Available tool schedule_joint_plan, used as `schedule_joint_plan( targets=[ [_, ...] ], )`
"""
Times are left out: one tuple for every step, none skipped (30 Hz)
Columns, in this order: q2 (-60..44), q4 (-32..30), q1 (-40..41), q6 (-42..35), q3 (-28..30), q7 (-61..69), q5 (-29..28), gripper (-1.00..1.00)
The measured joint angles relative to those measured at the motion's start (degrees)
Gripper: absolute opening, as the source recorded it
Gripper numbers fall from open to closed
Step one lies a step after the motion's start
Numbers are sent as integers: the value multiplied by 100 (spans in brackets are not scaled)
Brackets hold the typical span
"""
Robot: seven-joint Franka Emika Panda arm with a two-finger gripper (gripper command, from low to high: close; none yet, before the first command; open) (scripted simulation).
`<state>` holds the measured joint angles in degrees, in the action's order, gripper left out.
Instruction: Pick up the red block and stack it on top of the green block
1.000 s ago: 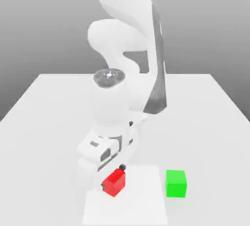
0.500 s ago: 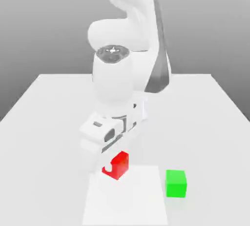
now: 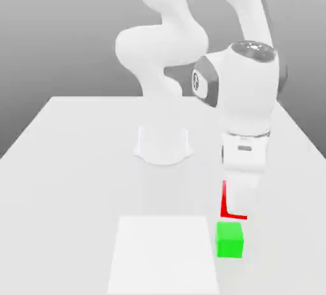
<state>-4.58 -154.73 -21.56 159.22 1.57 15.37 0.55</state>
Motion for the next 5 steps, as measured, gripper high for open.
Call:
schedule_joint_plan(
  targets=[
    [-202,9,10,192,-7,9,13,-100],
    [-352,15,16,336,-12,14,21,100],
    [-352,15,16,336,-12,14,20,100],
    [-352,15,16,336,-12,14,20,100],
    [-352,15,16,336,-12,14,20,100]
  ],
)
